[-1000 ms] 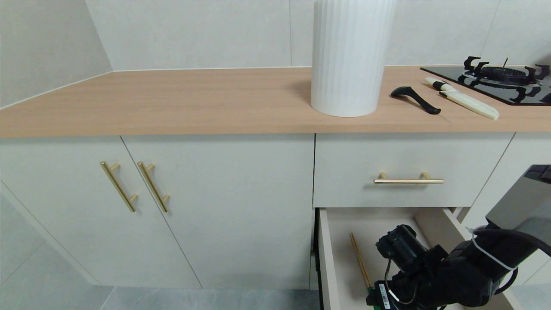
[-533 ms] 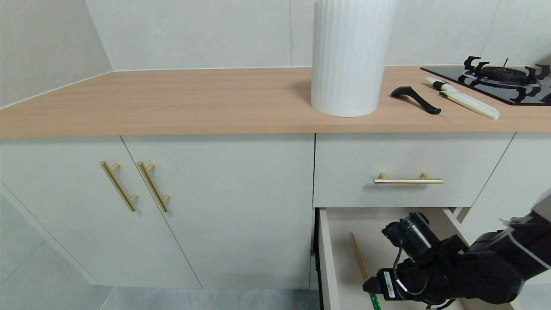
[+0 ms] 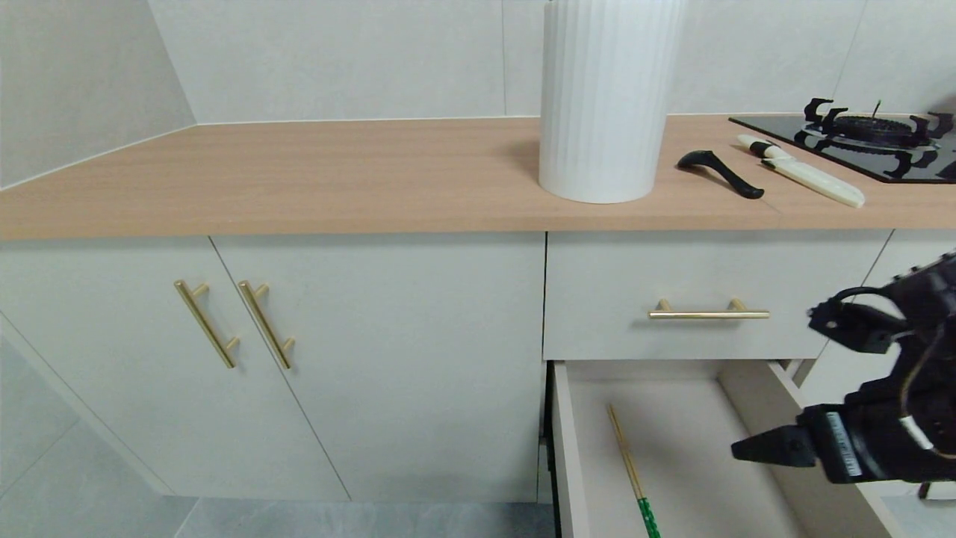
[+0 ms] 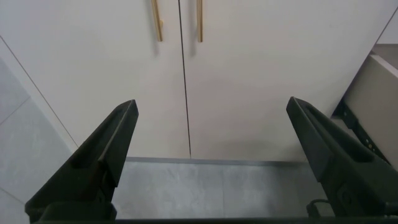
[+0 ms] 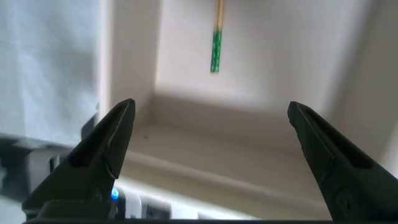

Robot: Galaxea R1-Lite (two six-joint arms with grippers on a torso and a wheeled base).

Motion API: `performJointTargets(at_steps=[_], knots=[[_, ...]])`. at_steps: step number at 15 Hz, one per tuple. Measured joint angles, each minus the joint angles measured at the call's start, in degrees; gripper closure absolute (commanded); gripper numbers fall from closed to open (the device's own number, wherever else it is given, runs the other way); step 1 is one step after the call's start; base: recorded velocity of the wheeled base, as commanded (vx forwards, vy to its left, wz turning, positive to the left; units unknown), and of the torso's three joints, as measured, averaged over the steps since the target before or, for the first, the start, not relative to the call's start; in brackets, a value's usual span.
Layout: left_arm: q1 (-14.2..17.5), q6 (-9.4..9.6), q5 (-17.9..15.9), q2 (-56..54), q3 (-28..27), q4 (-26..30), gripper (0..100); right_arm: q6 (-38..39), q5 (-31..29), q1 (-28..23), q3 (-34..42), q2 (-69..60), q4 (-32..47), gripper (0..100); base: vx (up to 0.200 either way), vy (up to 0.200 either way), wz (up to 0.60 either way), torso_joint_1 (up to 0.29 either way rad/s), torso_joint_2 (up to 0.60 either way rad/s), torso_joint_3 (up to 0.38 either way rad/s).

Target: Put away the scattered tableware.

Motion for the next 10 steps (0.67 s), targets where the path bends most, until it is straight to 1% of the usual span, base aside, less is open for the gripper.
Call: performJointTargets(at_steps=[2, 5, 7, 9, 10], knots=[[-0.04, 0.0, -0.01, 0.0, -0.02, 0.0, 0, -2.68, 0.9, -3.56, -1.63, -4.79, 1.19, 0, 0.0, 0.0, 0.0, 0.0, 0.0, 0.0], [0.0, 0.0, 0.0, 0.0, -0.02, 0.0, 0, -4.94, 0.98, -5.03, -1.99, -7.85, 1.28, 0, 0.0, 0.0, 0.0, 0.0, 0.0, 0.0], [0.0, 0.0, -0.01, 0.0, 0.0, 0.0, 0, -5.69, 0.95, -5.16, -1.55, -8.77, 1.32, 0, 0.0, 0.0, 0.0, 0.049, -0.27, -0.222], [0.0, 0.0, -0.01, 0.0, 0.0, 0.02, 0, -5.75, 0.9, -5.21, -1.27, -9.34, 1.23, 0, 0.0, 0.0, 0.0, 0.1, -0.22, -0.298], [0.0, 0.0, -0.01, 0.0, 0.0, 0.02, 0, -5.75, 0.87, -5.23, -1.19, -9.42, 1.1, 0, 0.0, 0.0, 0.0, 0.149, -0.49, -0.325]])
